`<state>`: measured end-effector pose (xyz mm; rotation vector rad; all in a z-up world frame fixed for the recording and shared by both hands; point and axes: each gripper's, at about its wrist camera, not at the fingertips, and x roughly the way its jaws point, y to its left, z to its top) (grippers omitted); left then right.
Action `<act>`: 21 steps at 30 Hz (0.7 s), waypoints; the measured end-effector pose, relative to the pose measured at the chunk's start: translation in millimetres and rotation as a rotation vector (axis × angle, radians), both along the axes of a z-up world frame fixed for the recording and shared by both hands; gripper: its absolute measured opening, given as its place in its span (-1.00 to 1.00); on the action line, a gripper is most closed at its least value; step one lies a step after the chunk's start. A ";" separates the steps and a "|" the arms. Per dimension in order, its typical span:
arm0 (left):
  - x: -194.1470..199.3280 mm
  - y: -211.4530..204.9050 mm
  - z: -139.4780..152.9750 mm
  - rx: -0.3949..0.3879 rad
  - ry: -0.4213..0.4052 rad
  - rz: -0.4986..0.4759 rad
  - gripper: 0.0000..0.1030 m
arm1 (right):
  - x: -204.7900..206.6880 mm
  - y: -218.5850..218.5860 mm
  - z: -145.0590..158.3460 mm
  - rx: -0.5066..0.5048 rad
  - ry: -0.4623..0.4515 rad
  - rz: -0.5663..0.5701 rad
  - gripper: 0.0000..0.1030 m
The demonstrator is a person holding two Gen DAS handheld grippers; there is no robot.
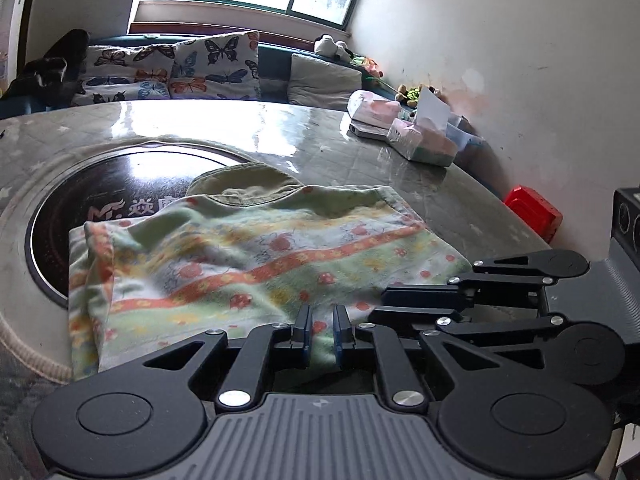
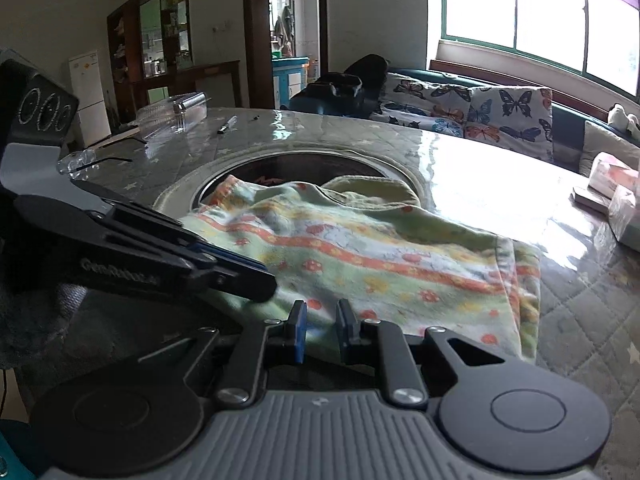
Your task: Fold clothes
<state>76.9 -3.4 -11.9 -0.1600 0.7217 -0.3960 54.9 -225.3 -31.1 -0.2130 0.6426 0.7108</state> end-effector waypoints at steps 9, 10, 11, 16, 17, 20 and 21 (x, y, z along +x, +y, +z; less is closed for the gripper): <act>-11.9 14.0 -1.2 -0.039 -0.002 0.030 -0.76 | 3.4 -27.3 0.1 0.007 -0.004 -0.092 -0.72; -13.4 15.8 -0.7 -0.043 -0.002 0.034 -0.77 | 4.4 -30.1 -0.3 0.001 -0.007 -0.106 -0.72; -14.8 17.6 -0.2 -0.047 -0.002 0.037 -0.76 | 5.4 -32.7 -1.1 -0.006 -0.009 -0.120 -0.72; -20.6 28.0 -1.1 -0.075 0.006 0.060 -0.78 | 9.5 -48.2 -2.9 -0.008 0.000 -0.192 -0.66; -21.8 30.3 -1.8 -0.084 0.010 0.066 -0.78 | 10.0 -51.5 -3.8 -0.004 0.005 -0.200 -0.67; -25.1 37.2 -3.3 -0.110 0.025 0.081 -0.80 | 10.5 -59.6 -3.7 -0.002 0.015 -0.209 -0.69; -26.1 39.3 -3.4 -0.116 0.029 0.087 -0.81 | 10.3 -60.2 -3.5 -0.005 0.014 -0.209 -0.69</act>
